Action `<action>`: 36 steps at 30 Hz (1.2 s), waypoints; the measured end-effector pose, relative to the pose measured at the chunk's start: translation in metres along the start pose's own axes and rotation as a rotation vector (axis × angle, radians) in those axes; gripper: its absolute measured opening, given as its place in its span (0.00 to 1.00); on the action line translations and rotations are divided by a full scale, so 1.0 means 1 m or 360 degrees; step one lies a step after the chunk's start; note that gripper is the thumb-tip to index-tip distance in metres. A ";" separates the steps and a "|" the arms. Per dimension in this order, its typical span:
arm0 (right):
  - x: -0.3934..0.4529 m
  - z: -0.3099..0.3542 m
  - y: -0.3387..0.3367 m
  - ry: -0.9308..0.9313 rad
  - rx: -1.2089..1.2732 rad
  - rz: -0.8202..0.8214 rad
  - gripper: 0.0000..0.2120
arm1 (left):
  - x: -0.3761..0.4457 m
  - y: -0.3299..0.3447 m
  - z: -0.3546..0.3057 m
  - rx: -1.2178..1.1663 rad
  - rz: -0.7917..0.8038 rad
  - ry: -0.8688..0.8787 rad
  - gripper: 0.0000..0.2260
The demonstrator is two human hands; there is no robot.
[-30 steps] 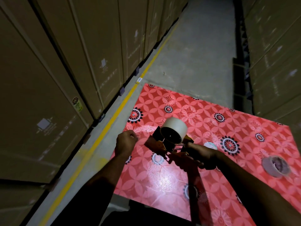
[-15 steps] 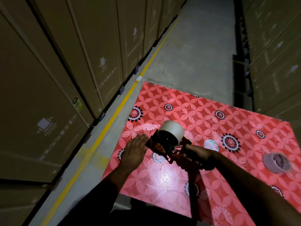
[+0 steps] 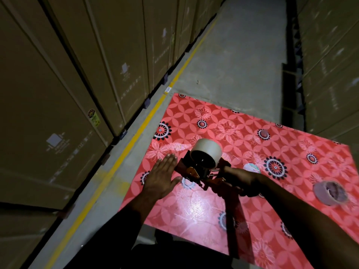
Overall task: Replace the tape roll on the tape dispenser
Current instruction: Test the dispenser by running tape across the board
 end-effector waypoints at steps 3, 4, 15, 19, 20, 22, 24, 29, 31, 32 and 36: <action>-0.004 -0.002 -0.011 -0.0032 -0.0057 -0.0074 0.28 | 0.000 -0.001 0.000 0.0028 0.0007 -0.0010 0.35; -0.005 -0.005 -0.014 -0.0056 -0.0021 -0.0048 0.27 | 0.000 -0.002 -0.001 0.0035 0.0009 -0.0022 0.35; -0.031 -0.023 -0.031 -0.0010 -0.0176 -0.0146 0.27 | -0.003 0.007 -0.041 -0.0037 -0.0128 0.0022 0.34; -0.046 -0.038 -0.038 -0.0024 -0.0122 -0.0111 0.27 | 0.005 0.011 -0.070 -0.0114 -0.0027 -0.0025 0.36; -0.047 -0.038 -0.037 -0.0012 -0.0126 -0.0079 0.27 | 0.006 0.013 -0.076 -0.0149 -0.0016 -0.0065 0.37; -0.049 -0.040 -0.036 -0.0003 -0.0162 -0.0031 0.26 | 0.003 0.015 -0.079 -0.0163 -0.0081 -0.0090 0.36; -0.057 -0.047 -0.045 0.0038 -0.0204 -0.0132 0.26 | 0.000 0.013 -0.073 -0.0086 -0.0157 -0.0029 0.35; -0.082 -0.069 -0.072 0.0186 -0.0160 -0.0421 0.27 | 0.006 0.022 -0.107 -0.0009 0.0032 0.0096 0.37; -0.086 -0.064 -0.069 0.0205 -0.0184 -0.0407 0.29 | 0.006 0.029 -0.130 -0.0067 0.0058 0.0115 0.38; -0.086 -0.063 -0.065 0.0197 -0.0201 -0.0389 0.29 | 0.004 0.030 -0.135 -0.0089 0.0031 0.0077 0.37; -0.100 -0.077 -0.075 0.0168 -0.0203 -0.0417 0.30 | 0.002 0.030 -0.133 -0.0012 -0.0017 0.0063 0.37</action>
Point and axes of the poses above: each hand's wrist, its own x-axis towards the middle knuckle, its own y-axis out of the palm, z = x × y, the point moved 1 cm from there along x, towards the middle knuckle, and after that the axes turned 1 degree about -z, right-handed, at the moved point
